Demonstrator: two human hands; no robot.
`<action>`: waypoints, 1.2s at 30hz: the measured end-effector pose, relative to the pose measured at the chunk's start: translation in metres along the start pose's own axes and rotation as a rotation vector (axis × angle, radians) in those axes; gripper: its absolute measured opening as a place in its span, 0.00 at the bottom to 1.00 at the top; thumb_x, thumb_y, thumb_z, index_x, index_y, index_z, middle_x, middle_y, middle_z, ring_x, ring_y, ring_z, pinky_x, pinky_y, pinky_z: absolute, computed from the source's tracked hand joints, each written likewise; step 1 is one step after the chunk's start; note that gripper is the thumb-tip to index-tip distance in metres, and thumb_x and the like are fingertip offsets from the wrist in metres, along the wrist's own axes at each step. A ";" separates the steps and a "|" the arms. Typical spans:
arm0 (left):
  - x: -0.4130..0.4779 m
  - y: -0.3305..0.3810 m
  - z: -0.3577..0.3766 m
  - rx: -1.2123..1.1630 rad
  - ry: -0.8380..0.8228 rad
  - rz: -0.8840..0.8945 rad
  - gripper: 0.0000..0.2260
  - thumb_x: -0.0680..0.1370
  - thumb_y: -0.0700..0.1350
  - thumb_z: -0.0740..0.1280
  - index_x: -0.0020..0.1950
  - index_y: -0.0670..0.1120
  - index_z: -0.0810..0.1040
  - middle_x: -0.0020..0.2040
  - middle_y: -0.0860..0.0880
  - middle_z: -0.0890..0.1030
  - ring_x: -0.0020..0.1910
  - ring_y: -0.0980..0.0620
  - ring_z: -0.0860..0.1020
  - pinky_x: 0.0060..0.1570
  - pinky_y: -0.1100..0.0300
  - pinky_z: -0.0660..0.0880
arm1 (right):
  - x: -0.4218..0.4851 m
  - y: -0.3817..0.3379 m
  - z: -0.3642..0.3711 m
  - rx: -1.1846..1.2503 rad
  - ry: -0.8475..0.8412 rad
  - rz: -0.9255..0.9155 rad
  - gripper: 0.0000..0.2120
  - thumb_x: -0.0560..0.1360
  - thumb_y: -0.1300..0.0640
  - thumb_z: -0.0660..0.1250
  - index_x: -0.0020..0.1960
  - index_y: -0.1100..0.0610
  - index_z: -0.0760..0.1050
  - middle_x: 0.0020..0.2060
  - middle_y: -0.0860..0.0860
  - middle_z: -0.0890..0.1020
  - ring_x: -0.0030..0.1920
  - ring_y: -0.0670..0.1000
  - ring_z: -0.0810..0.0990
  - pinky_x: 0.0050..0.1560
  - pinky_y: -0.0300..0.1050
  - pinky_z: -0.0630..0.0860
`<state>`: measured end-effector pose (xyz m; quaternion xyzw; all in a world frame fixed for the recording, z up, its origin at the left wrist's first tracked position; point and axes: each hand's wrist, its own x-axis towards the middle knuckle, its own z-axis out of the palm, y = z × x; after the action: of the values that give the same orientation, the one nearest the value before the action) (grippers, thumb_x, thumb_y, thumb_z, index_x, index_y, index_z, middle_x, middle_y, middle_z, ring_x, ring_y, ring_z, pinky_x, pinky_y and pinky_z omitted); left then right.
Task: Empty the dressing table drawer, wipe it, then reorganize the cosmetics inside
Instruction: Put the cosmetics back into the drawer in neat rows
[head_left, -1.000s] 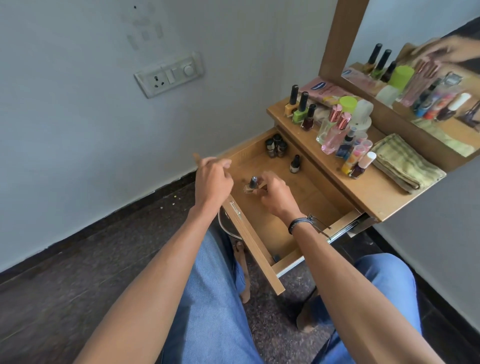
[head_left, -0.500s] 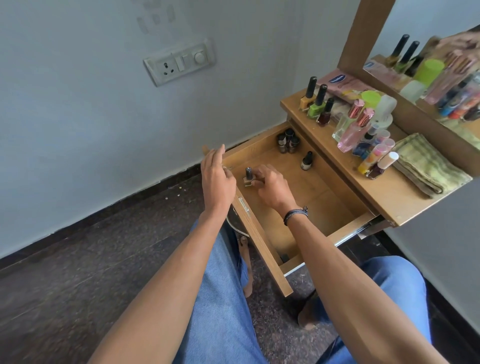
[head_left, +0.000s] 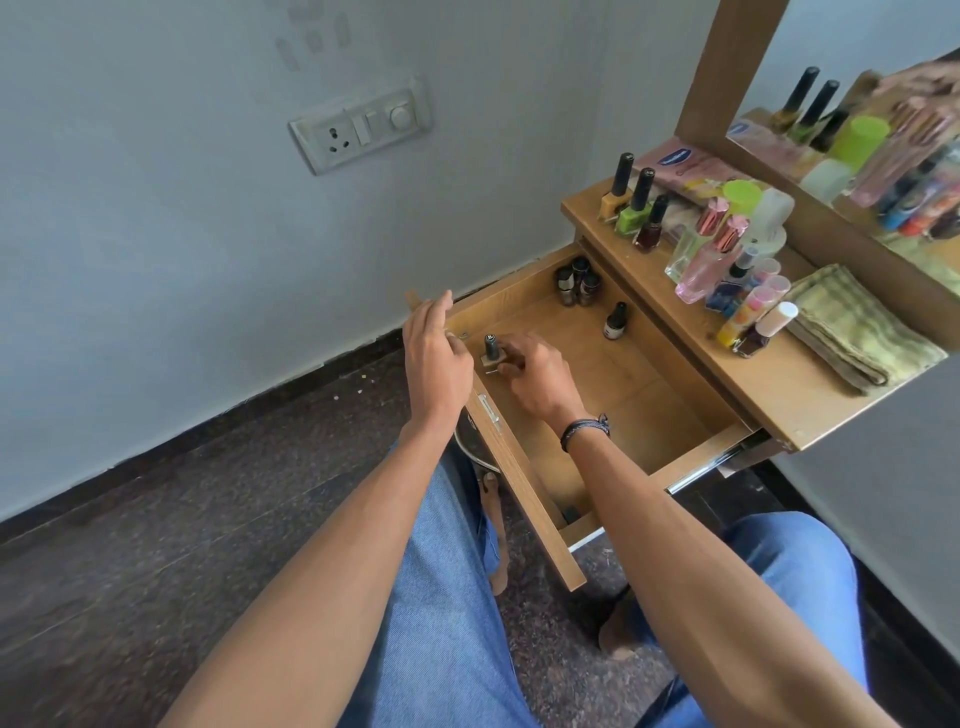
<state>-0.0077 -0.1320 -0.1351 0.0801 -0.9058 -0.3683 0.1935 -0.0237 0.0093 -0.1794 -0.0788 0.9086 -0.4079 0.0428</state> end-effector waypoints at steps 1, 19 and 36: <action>0.000 0.000 0.000 -0.001 0.005 0.003 0.26 0.76 0.27 0.63 0.73 0.43 0.73 0.67 0.48 0.78 0.70 0.49 0.70 0.62 0.75 0.64 | 0.000 0.000 0.001 0.014 0.007 0.010 0.20 0.77 0.66 0.69 0.67 0.51 0.77 0.58 0.52 0.81 0.58 0.55 0.80 0.59 0.56 0.79; -0.001 0.004 -0.002 0.032 0.012 -0.013 0.26 0.77 0.28 0.62 0.74 0.43 0.72 0.68 0.48 0.77 0.70 0.50 0.70 0.63 0.74 0.63 | 0.022 -0.025 0.022 0.115 0.064 0.032 0.17 0.76 0.67 0.68 0.62 0.54 0.72 0.56 0.55 0.82 0.54 0.56 0.82 0.56 0.57 0.81; 0.002 -0.003 0.004 -0.003 0.024 0.005 0.25 0.76 0.26 0.62 0.73 0.42 0.73 0.67 0.47 0.78 0.69 0.49 0.70 0.64 0.75 0.63 | 0.022 -0.032 0.023 0.191 0.122 0.123 0.15 0.76 0.65 0.69 0.58 0.50 0.73 0.52 0.48 0.82 0.51 0.51 0.81 0.54 0.55 0.81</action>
<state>-0.0112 -0.1323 -0.1386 0.0818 -0.9032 -0.3680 0.2055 -0.0388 -0.0325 -0.1715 0.0063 0.8696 -0.4933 0.0198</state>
